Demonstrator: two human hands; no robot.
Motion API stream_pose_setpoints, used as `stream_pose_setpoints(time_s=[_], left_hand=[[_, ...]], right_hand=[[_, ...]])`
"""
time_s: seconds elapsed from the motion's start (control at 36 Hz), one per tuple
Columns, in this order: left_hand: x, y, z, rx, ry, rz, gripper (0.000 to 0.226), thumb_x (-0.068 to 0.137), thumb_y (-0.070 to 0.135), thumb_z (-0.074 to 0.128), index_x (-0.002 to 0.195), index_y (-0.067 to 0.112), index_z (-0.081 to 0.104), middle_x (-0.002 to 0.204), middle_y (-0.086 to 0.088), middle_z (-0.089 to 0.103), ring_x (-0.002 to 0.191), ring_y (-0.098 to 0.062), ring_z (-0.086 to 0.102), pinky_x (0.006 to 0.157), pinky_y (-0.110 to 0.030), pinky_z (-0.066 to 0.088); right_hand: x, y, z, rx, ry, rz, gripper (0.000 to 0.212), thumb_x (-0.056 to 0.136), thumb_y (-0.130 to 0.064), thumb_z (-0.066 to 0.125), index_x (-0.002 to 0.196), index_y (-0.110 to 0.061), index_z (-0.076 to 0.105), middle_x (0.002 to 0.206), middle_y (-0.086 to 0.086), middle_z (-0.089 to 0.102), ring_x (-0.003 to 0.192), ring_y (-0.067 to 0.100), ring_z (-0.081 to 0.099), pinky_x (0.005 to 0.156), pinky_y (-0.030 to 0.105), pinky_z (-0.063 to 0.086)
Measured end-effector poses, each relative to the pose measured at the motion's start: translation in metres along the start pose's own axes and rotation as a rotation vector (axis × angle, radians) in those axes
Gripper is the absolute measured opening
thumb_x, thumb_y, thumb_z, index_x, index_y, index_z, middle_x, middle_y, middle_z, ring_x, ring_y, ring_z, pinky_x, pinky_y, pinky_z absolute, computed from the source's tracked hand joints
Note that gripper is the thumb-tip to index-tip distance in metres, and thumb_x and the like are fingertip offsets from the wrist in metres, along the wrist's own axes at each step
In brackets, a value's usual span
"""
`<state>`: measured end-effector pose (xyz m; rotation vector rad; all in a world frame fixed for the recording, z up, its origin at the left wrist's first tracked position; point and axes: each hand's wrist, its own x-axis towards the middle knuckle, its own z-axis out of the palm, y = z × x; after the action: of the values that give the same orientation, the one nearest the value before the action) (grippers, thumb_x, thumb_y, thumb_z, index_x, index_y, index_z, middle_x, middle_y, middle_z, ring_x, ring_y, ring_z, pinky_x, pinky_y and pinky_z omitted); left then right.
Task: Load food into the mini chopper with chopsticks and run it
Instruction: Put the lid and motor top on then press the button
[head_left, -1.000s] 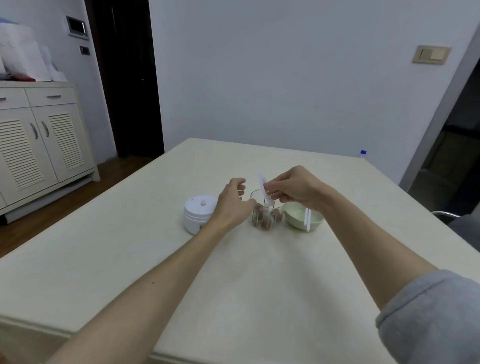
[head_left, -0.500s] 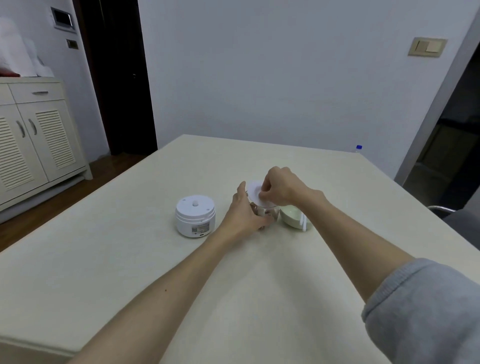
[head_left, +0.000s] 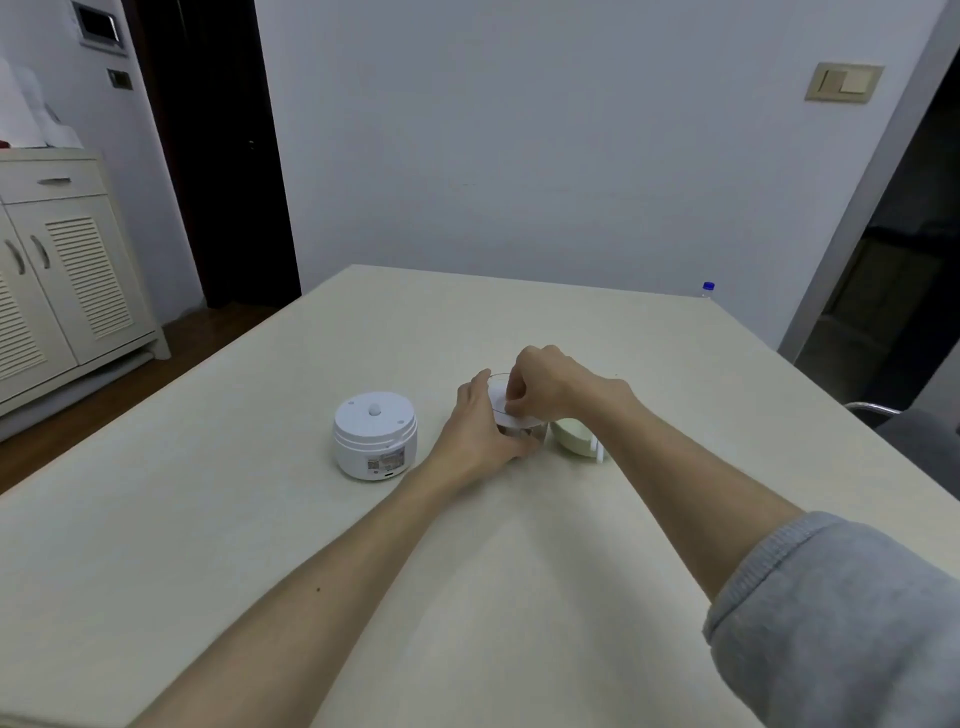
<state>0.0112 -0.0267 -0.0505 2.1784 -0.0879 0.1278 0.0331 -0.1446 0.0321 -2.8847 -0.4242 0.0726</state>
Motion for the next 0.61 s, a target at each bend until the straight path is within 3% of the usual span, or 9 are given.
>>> stream_pose_setpoints(time_s=[0.14, 0.44, 0.53, 0.58, 0.61], left_hand=[[0.002, 0.004, -0.001, 0.058, -0.008, -0.005, 0.106, 0.075, 0.030, 0.079, 0.157, 0.018, 0.011, 0.156, -0.001, 0.023, 0.131, -0.021, 0.043, 0.095, -0.033, 0.044], [0.001, 0.005, -0.008, 0.106, -0.009, -0.009, 0.109, 0.072, 0.032, 0.079, 0.157, 0.017, 0.012, 0.159, 0.000, 0.019, 0.136, -0.019, 0.037, 0.088, -0.025, 0.036], [0.002, 0.009, -0.012, 0.120, -0.001, 0.011, 0.109, 0.074, 0.034, 0.078, 0.157, 0.017, 0.010, 0.160, 0.000, 0.015, 0.143, -0.019, 0.029, 0.097, -0.027, 0.037], [0.002, 0.015, -0.016, 0.110, 0.009, 0.037, 0.103, 0.078, 0.035, 0.074, 0.157, 0.016, 0.011, 0.161, 0.000, 0.015, 0.146, -0.018, 0.025, 0.108, -0.031, 0.034], [0.003, 0.018, -0.019, 0.101, 0.020, 0.051, 0.098, 0.081, 0.035, 0.071, 0.157, 0.016, 0.012, 0.161, 0.001, 0.015, 0.146, -0.018, 0.024, 0.108, -0.031, 0.032]], right_hand=[[0.001, 0.002, -0.006, 0.013, -0.034, -0.004, 0.020, 0.087, -0.022, 0.067, 0.105, -0.021, 0.076, 0.112, 0.005, 0.064, 0.103, 0.026, 0.064, 0.093, 0.046, 0.055], [0.002, 0.001, -0.003, 0.035, -0.026, 0.019, 0.016, 0.086, -0.022, 0.070, 0.101, -0.016, 0.072, 0.108, 0.007, 0.064, 0.102, 0.028, 0.064, 0.093, 0.045, 0.055], [0.002, 0.002, -0.005, 0.114, 0.016, 0.033, 0.007, 0.086, -0.012, 0.059, 0.082, -0.016, 0.064, 0.093, 0.010, 0.058, 0.089, 0.032, 0.057, 0.075, 0.038, 0.053], [0.004, 0.001, -0.008, 0.223, 0.093, 0.059, 0.022, 0.085, -0.005, 0.050, 0.066, -0.015, 0.054, 0.086, 0.012, 0.054, 0.079, 0.030, 0.046, 0.061, 0.029, 0.041], [0.005, -0.001, -0.010, 0.294, 0.128, 0.077, 0.023, 0.086, -0.005, 0.048, 0.067, -0.009, 0.059, 0.087, 0.016, 0.059, 0.076, 0.031, 0.047, 0.060, 0.028, 0.039]])
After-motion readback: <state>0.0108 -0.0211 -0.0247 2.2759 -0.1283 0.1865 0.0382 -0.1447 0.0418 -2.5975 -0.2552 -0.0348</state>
